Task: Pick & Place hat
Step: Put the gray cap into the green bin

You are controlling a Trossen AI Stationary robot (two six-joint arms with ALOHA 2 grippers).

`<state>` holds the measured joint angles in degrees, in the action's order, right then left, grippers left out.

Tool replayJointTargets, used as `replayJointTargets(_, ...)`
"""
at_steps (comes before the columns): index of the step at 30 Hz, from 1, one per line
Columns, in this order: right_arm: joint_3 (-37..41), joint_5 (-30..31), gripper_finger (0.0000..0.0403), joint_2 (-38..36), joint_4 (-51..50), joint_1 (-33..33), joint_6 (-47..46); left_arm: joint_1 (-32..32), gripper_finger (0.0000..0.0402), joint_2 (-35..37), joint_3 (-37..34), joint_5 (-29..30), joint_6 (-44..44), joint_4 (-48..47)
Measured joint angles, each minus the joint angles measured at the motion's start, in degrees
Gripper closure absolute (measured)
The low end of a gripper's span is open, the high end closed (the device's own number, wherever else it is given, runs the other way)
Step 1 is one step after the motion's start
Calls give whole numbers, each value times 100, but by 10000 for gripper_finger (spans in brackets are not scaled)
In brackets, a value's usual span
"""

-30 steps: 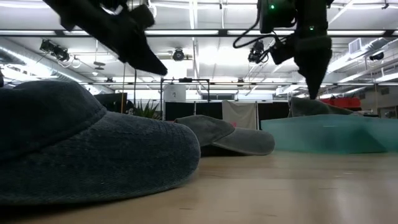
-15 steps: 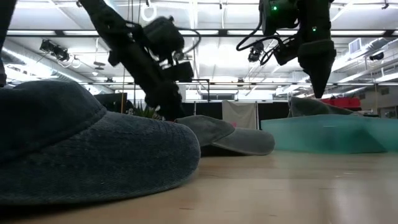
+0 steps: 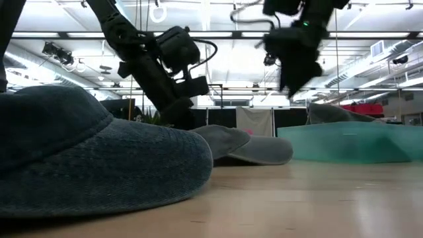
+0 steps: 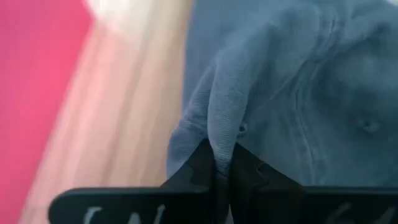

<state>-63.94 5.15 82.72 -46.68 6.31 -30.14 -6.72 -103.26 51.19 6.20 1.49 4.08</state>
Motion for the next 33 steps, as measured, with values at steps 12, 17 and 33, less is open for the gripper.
replayJointTargets(12, 0, 143, 167, 0, 989, -398, 504, 625, 381, 301, 842, 904, -1027, 83)
replayJointTargets(17, 0, 655, 167, 0, 1421, -734, 1211, 736, 375, 299, 1268, 976, -1166, -1)
replayJointTargets(33, 0, 1687, 213, 33, 559, -1101, 1002, 858, 374, 301, 1387, 1231, -985, 194)
